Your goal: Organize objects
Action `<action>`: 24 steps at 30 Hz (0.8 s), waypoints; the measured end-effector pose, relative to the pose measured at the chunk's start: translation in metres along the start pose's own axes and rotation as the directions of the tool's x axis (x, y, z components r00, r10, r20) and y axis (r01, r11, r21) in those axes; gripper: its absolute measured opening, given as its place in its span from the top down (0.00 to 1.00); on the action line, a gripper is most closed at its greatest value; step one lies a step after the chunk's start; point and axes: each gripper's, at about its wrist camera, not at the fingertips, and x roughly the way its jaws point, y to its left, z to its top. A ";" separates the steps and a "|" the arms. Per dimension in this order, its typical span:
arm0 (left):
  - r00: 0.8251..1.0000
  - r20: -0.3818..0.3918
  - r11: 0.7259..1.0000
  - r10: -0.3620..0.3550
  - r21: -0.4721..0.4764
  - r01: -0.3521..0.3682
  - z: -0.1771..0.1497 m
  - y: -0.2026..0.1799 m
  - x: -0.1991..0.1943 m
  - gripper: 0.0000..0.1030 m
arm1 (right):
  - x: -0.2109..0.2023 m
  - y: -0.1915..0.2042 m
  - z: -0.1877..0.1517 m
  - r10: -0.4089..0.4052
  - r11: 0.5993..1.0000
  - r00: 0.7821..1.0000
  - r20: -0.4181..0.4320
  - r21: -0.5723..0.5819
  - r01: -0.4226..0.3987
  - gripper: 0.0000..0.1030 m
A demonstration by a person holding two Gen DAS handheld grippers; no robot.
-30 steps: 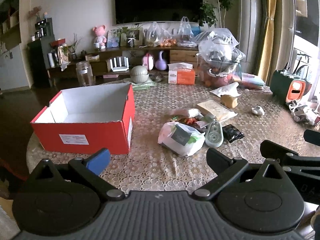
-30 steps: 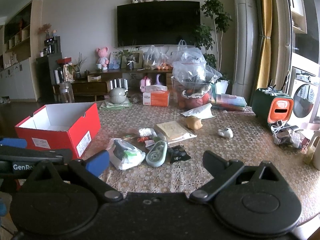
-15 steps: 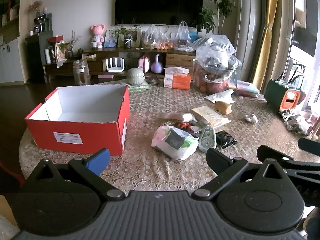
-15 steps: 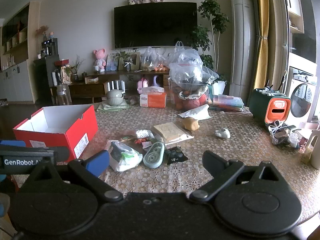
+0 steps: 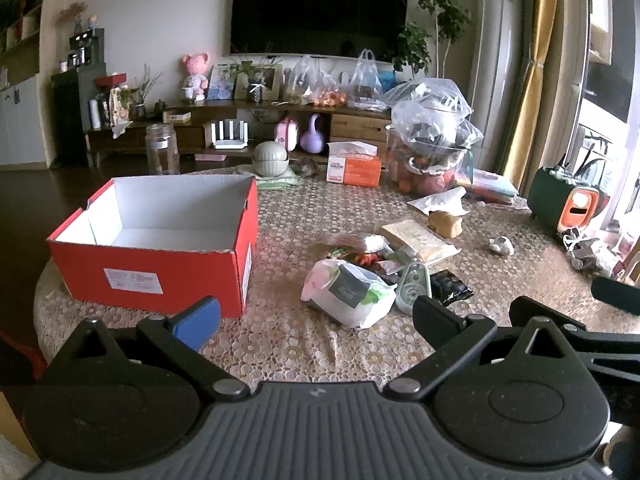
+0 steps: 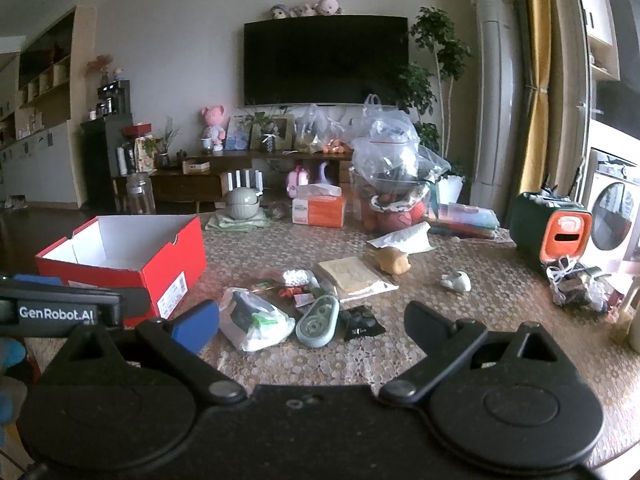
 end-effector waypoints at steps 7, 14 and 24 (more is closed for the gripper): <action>1.000 0.011 0.995 -0.013 0.101 0.012 0.006 -0.008 0.044 0.00 | 0.052 -0.021 -0.002 -0.018 0.998 0.996 -0.090 -0.065 0.012 0.04; 0.998 -0.055 0.989 -0.010 0.147 0.018 0.005 -0.021 0.104 0.00 | 0.108 -0.050 -0.007 -0.056 0.997 0.983 -0.175 -0.060 0.046 0.05; 0.979 -0.195 0.996 0.061 0.077 -0.047 0.033 -0.038 0.188 0.00 | 0.169 -0.066 -0.019 -0.073 0.992 0.973 -0.221 -0.112 0.049 0.05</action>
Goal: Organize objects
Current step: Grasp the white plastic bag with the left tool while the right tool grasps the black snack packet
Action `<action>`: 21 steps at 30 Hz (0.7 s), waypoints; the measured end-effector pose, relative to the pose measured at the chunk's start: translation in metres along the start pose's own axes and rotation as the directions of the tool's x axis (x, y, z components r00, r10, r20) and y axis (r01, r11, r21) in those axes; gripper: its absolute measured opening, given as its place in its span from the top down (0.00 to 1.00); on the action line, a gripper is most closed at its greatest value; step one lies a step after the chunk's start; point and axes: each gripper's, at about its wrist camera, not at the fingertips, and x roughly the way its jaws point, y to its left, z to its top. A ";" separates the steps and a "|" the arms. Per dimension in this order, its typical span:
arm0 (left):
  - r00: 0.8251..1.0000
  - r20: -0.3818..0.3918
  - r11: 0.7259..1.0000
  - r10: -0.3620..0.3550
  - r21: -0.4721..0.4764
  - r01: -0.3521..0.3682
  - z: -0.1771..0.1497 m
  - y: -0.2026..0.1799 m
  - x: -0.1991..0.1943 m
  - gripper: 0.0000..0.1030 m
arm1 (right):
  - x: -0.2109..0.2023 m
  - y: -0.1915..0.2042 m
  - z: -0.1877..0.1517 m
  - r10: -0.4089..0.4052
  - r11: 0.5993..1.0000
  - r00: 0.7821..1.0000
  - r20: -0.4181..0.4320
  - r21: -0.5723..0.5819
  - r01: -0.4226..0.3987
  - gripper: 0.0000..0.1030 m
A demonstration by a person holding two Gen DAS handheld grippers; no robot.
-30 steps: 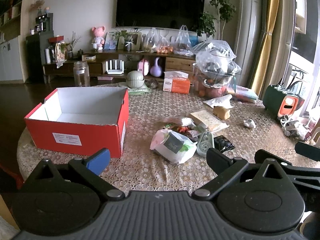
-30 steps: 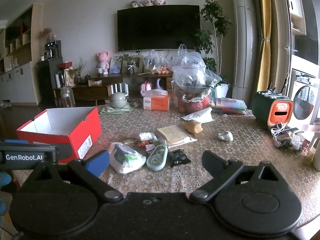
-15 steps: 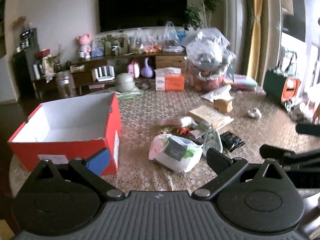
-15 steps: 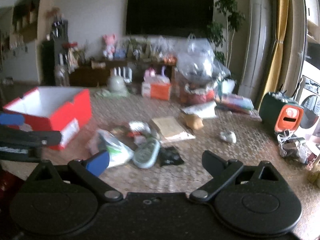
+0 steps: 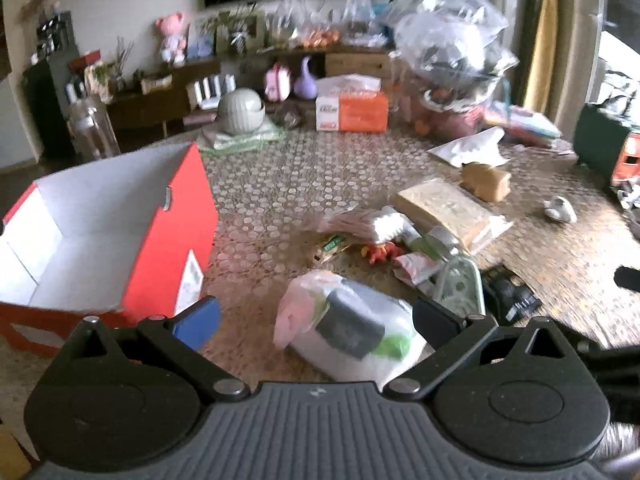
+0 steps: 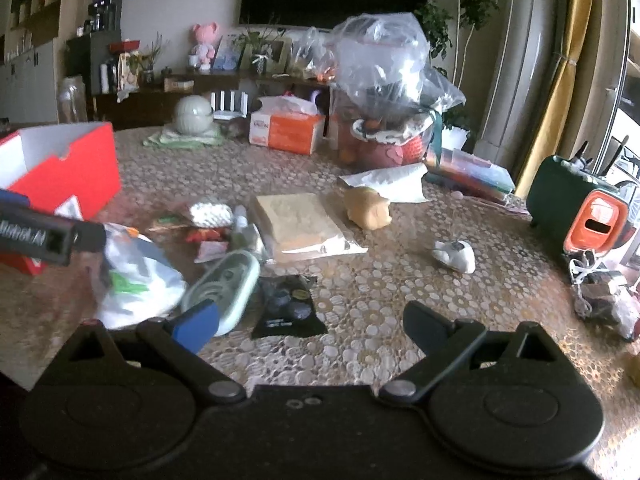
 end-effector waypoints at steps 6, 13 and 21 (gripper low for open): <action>0.994 -0.101 0.995 0.038 -0.090 -0.047 0.010 -0.005 0.046 0.00 | 0.031 -0.011 0.002 -0.019 0.999 1.000 -0.019 0.030 0.020 0.05; 0.981 -0.180 0.993 0.066 -0.082 -0.082 -0.005 -0.016 0.074 0.00 | 0.059 -0.005 -0.002 0.010 1.000 0.999 -0.049 -0.007 -0.010 0.06; 0.980 -0.192 0.990 0.056 -0.114 -0.079 -0.009 -0.010 0.084 0.00 | 0.080 -0.003 -0.002 0.035 0.999 0.996 -0.082 -0.005 -0.035 0.07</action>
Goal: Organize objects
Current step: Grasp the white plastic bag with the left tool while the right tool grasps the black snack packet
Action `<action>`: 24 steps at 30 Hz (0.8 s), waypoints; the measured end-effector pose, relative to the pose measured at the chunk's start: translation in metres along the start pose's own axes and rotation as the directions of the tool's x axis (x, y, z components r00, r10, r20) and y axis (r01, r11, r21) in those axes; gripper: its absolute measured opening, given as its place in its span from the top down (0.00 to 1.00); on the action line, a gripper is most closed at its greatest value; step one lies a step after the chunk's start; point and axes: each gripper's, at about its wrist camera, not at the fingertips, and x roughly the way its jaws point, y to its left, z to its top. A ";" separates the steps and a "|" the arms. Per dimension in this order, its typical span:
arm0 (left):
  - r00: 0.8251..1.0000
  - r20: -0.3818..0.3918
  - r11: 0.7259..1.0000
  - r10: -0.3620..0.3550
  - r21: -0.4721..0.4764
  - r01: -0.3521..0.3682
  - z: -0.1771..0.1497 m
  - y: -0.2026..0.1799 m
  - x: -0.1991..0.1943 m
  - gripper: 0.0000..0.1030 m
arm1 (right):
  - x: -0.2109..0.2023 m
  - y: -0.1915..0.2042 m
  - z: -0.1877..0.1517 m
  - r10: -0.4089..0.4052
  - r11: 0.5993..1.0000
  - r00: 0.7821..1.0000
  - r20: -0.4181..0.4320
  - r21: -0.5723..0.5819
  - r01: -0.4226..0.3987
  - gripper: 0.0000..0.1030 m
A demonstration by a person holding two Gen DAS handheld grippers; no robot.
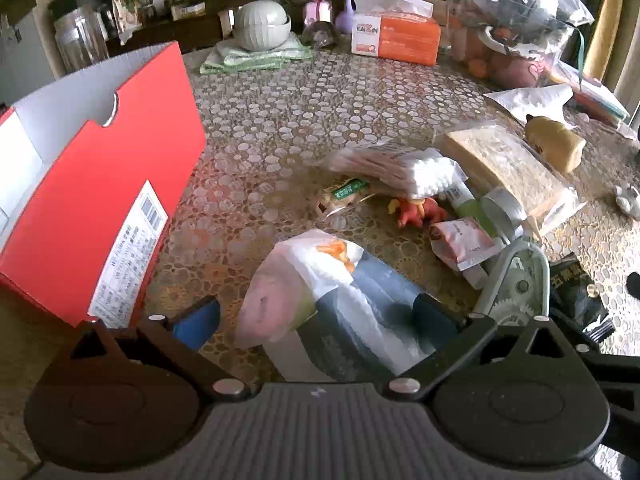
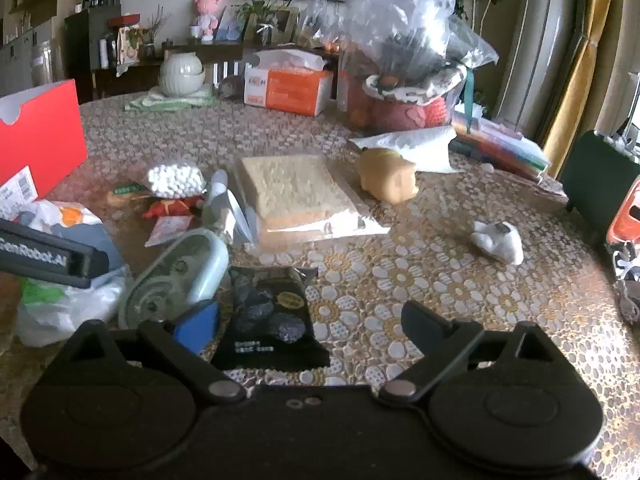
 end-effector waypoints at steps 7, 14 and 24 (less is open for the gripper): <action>0.998 -0.020 0.998 -0.059 -0.040 0.058 0.000 0.005 0.003 0.06 | 0.002 0.001 0.000 0.045 0.999 0.999 -0.008 0.006 -0.045 0.35; 0.995 -0.006 0.995 -0.097 -0.039 0.097 -0.001 0.008 -0.005 0.38 | -0.003 0.009 0.004 0.048 0.999 0.998 -0.033 -0.002 -0.048 0.58; 0.985 0.018 0.985 -0.170 0.029 0.170 -0.005 0.012 -0.026 0.71 | -0.030 0.003 0.005 0.027 0.999 0.997 -0.067 0.023 -0.025 0.63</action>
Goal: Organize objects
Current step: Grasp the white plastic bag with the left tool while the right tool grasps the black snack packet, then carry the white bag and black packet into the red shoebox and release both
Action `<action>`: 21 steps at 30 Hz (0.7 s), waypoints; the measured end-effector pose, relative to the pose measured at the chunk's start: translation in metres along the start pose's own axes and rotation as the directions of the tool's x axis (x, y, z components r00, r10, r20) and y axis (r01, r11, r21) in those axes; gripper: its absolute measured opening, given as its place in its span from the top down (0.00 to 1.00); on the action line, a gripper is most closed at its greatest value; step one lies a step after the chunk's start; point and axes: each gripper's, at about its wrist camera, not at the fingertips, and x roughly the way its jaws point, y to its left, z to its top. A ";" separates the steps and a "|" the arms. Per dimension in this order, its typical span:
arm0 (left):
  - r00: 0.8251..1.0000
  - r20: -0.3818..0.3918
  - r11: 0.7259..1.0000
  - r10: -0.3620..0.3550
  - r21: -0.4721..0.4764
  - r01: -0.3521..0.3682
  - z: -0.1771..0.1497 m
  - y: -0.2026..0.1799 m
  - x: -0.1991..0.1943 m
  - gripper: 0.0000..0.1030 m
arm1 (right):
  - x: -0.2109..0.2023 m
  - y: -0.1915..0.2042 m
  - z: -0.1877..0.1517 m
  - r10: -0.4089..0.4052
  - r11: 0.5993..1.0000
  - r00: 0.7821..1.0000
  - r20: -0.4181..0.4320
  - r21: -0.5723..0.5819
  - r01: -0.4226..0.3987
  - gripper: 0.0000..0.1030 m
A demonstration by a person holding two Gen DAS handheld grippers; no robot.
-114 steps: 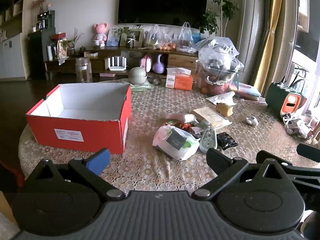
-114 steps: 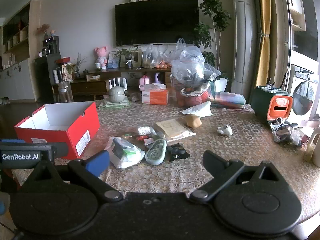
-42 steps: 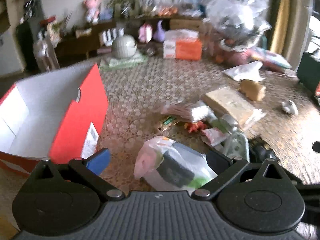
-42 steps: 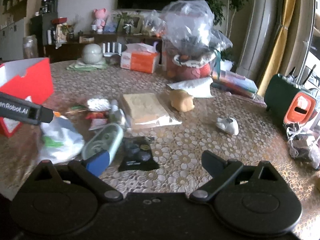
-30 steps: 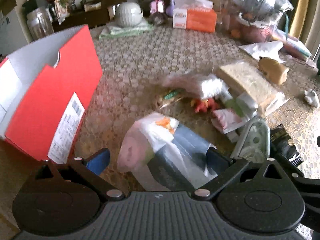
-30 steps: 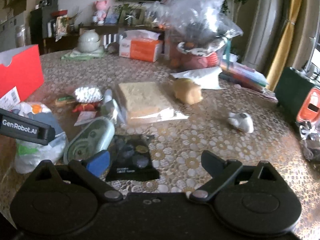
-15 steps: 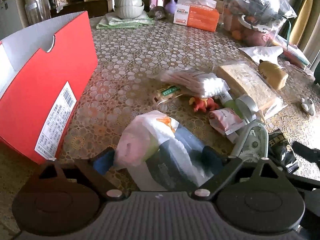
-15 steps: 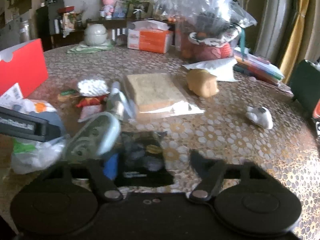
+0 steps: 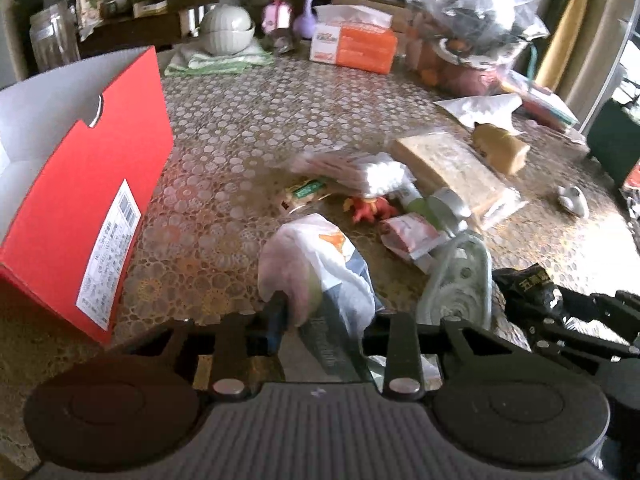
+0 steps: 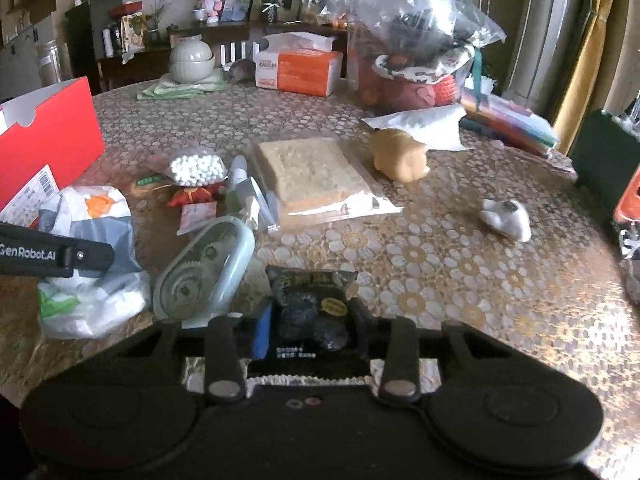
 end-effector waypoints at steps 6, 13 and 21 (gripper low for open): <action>0.998 -0.024 0.998 -0.054 0.024 0.055 -0.008 0.009 -0.025 0.71 | -0.035 0.005 0.005 0.009 1.000 1.000 0.001 0.019 -0.009 0.63; 0.996 -0.009 0.994 -0.088 0.067 0.089 -0.008 0.022 -0.072 0.71 | -0.080 0.032 0.019 0.060 0.998 0.998 0.020 -0.002 -0.060 0.63; 0.996 0.000 0.992 -0.090 0.091 0.090 -0.007 0.052 -0.119 0.71 | -0.120 0.082 0.036 0.135 0.988 0.989 0.058 -0.077 -0.131 0.63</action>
